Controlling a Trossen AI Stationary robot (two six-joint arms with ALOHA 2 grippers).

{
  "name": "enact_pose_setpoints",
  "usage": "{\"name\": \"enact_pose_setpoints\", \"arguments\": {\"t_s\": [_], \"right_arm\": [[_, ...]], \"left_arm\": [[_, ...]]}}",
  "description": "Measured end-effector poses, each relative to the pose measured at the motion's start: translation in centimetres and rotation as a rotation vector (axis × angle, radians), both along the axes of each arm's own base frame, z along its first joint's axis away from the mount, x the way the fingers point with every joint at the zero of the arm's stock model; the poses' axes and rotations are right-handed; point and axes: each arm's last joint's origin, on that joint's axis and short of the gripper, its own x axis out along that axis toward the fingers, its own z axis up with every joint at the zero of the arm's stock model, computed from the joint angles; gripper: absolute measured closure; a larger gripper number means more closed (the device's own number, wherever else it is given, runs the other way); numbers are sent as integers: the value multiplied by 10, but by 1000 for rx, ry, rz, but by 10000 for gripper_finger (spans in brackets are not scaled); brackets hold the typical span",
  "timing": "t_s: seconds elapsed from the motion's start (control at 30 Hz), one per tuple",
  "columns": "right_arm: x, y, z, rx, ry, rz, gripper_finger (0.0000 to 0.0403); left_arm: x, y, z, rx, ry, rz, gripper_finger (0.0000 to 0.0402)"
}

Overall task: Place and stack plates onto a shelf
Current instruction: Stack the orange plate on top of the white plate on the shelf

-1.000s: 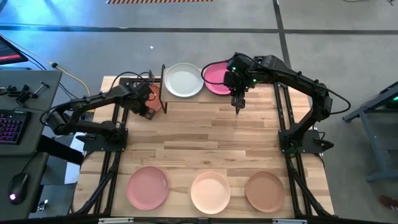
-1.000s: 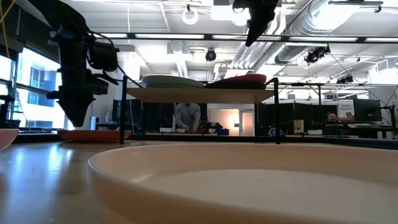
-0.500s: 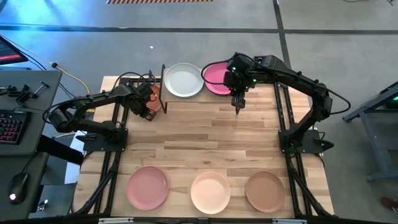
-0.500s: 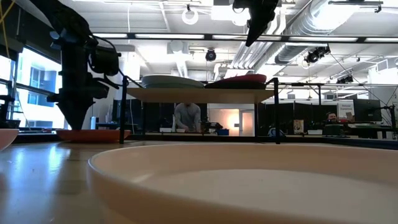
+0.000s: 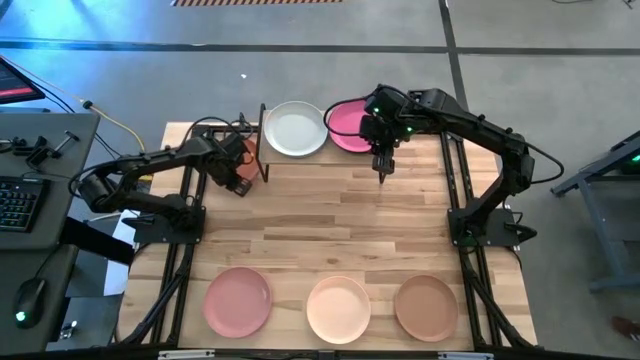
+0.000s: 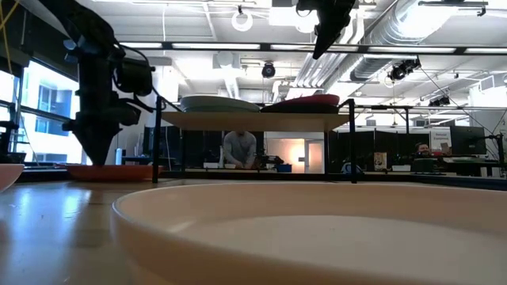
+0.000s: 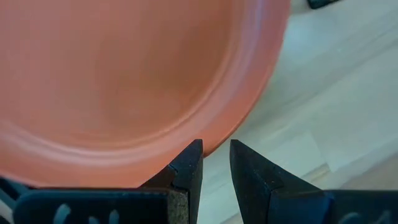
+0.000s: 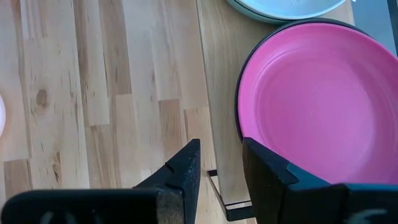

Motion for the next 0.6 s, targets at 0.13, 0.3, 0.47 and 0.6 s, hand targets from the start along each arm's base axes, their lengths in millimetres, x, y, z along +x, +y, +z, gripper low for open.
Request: {"name": "enact_pose_setpoints", "arguments": {"t_s": [0.13,0.3,0.47,0.6], "right_arm": [[0,0,0,0,-1,0,304],[0,0,0,0,0,0,304],[0,0,0,1,-1,-3,304],[0,0,0,1,-1,-3,304]], "left_arm": [[2,-3,0,-1,0,-20,330],[3,-3,-1,16,28,-10,330],[5,-2,-8,-4,61,-13,330],[7,-1,-14,-10,109,-5,330]]}}
